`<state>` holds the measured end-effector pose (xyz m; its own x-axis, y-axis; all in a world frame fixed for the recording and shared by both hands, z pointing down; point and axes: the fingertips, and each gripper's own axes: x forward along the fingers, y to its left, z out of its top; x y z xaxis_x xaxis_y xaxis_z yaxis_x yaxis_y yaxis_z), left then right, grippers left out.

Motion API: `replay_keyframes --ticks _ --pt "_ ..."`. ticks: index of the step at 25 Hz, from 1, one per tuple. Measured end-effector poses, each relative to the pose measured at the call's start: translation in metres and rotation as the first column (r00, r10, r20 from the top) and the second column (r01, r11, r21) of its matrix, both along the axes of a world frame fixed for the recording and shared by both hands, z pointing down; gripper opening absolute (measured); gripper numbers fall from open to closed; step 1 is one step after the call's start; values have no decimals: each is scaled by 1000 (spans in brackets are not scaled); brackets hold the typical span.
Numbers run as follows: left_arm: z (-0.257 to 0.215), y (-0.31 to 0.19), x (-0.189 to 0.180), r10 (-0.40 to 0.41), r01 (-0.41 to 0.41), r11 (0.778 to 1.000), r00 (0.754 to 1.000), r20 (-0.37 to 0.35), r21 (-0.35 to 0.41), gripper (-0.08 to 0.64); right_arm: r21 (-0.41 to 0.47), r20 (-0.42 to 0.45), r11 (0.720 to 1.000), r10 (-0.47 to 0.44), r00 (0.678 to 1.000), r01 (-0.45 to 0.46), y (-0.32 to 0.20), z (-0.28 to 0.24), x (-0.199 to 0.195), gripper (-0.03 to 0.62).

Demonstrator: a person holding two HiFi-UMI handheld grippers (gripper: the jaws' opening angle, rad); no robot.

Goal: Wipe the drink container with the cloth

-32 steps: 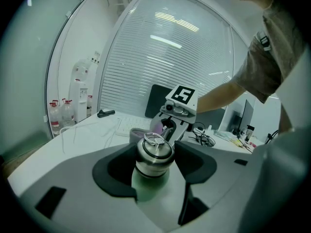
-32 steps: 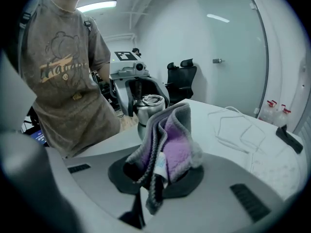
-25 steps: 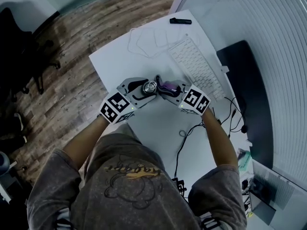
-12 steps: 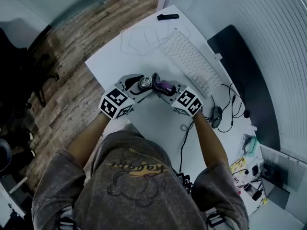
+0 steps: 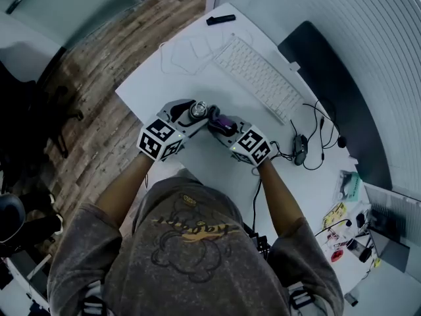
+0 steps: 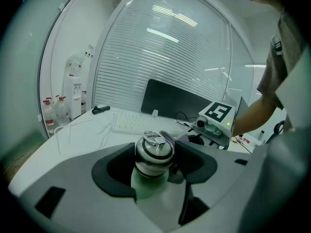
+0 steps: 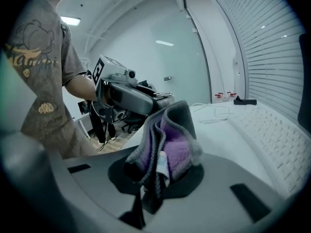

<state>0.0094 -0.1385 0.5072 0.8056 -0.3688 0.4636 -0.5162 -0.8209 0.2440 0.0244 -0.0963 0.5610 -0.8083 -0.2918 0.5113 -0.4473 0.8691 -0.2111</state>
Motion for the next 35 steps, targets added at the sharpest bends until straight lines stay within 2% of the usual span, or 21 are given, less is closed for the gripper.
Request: replay_keyframes --ticks 17,28,35 --pt "1 1 1 21 -21 1000 1000 4 -12 268 -63 124 988 146 981 -139 24 1 -34 51" --pt "1 1 1 39 -39 999 999 17 -7 268 -108 223 963 264 938 -246 24 -2 -51 51" --pt "0 1 0 45 -45 999 999 16 -7 268 -135 271 958 280 921 -252 23 -1 -57 51"
